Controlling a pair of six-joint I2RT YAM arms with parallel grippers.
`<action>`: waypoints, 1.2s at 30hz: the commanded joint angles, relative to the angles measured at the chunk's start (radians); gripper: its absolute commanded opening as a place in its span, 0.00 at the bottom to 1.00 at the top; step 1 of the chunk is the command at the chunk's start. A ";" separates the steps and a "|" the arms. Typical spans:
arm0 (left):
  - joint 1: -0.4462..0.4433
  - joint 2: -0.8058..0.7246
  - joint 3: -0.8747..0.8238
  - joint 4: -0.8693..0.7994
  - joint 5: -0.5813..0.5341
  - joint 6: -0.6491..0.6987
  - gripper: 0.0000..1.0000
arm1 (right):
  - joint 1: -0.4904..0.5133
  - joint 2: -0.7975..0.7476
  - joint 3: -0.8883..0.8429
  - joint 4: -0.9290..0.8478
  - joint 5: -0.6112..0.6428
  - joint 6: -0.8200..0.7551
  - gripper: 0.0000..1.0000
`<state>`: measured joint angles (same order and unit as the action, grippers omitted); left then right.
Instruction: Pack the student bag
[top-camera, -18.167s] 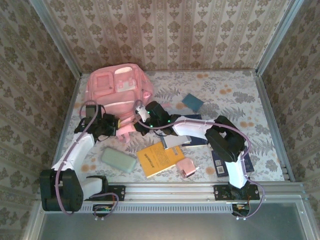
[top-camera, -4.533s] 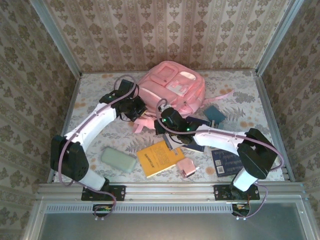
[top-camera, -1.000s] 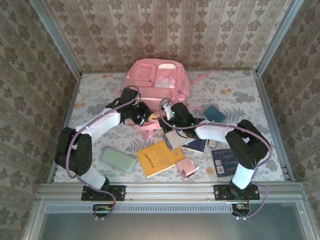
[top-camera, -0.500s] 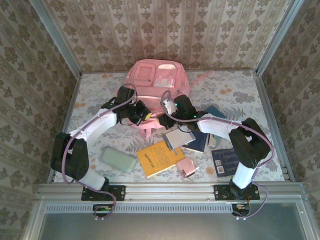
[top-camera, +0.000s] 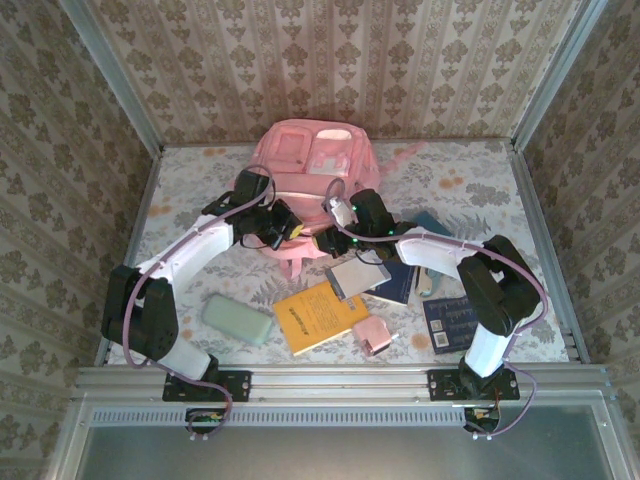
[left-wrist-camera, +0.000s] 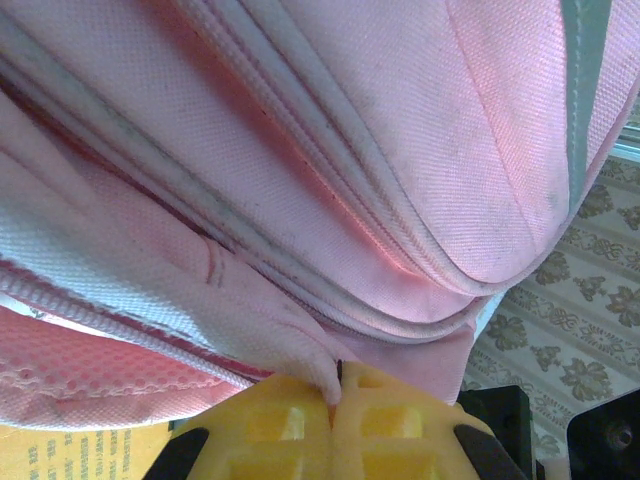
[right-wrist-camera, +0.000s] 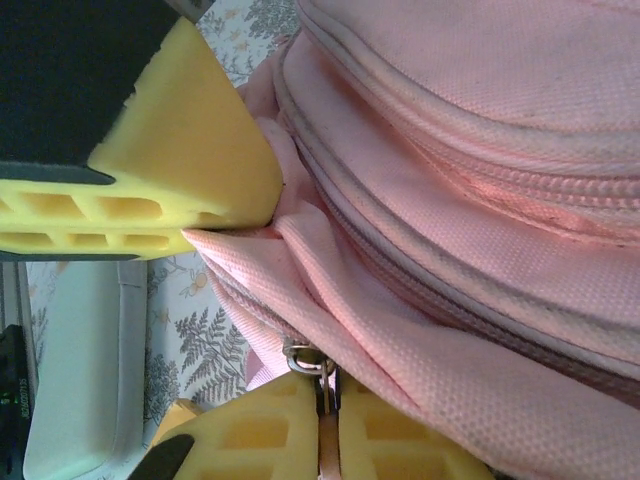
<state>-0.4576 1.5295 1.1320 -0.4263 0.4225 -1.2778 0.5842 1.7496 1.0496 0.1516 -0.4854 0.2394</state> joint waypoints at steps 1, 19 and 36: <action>0.008 -0.025 0.047 -0.001 -0.019 0.019 0.00 | -0.011 0.029 -0.028 -0.013 0.035 0.029 0.13; 0.008 -0.027 0.066 -0.002 -0.024 0.001 0.00 | 0.018 0.056 -0.108 0.203 0.048 0.129 0.07; 0.011 -0.055 0.030 -0.047 -0.090 0.074 0.00 | -0.034 -0.030 -0.025 -0.129 0.132 0.061 0.00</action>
<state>-0.4583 1.5295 1.1461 -0.4648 0.3698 -1.2488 0.5987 1.7248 0.9993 0.1875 -0.4492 0.3103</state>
